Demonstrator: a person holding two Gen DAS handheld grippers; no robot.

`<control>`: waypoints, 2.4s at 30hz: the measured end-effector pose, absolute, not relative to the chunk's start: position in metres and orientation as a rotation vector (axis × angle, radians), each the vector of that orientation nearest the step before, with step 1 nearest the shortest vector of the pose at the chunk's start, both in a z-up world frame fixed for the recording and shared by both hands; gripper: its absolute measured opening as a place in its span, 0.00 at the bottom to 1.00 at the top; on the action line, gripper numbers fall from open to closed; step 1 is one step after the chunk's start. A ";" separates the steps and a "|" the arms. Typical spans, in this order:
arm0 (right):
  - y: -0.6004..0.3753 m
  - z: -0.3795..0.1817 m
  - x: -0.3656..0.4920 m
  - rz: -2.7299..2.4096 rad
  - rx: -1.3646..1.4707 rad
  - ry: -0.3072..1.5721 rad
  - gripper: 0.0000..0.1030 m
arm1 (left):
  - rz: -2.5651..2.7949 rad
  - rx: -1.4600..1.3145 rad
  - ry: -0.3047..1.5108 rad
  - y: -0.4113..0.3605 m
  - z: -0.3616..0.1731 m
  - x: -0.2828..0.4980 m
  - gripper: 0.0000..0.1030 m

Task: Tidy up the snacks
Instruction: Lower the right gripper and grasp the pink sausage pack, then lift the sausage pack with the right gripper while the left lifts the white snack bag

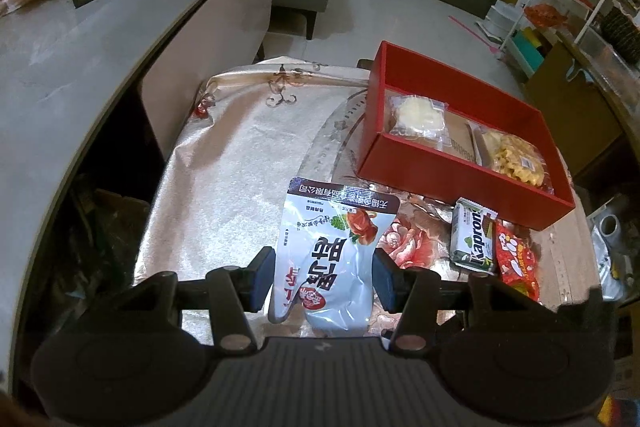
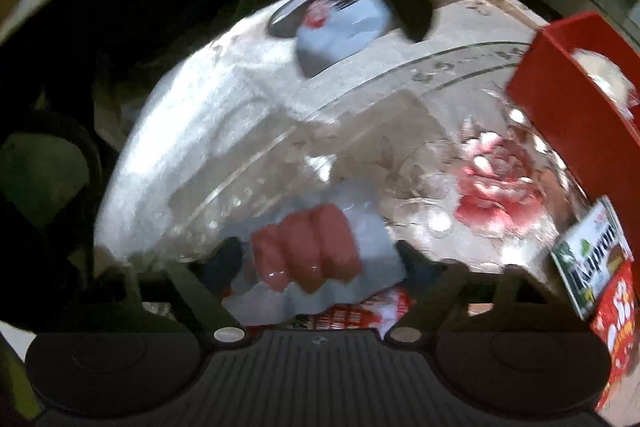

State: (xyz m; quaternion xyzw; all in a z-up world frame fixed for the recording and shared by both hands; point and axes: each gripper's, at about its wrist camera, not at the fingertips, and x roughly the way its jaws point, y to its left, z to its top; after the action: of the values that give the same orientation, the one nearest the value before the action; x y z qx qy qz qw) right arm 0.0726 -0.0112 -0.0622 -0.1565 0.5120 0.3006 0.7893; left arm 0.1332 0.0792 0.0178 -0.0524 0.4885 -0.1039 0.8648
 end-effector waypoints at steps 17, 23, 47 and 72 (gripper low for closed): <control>-0.064 -0.031 0.092 0.554 -0.136 1.046 0.67 | -0.213 -0.118 1.029 0.081 0.016 0.134 0.44; -0.101 -0.018 0.100 0.480 -0.037 1.007 0.58 | -0.213 -0.113 1.029 0.079 0.016 0.134 0.44; -0.068 -0.065 0.117 0.312 0.165 1.134 0.96 | -0.219 -0.130 1.031 0.073 0.016 0.136 0.44; -0.075 -0.059 0.109 0.259 -0.101 1.151 0.64 | -0.227 -0.145 1.029 0.076 0.021 0.137 0.44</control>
State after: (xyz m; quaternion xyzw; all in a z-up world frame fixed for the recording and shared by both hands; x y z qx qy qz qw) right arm 0.1095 -0.0749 -0.0592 -0.0477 0.5424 0.1222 0.8298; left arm 0.1368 0.0763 0.0205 -0.0690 0.4904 -0.1085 0.8620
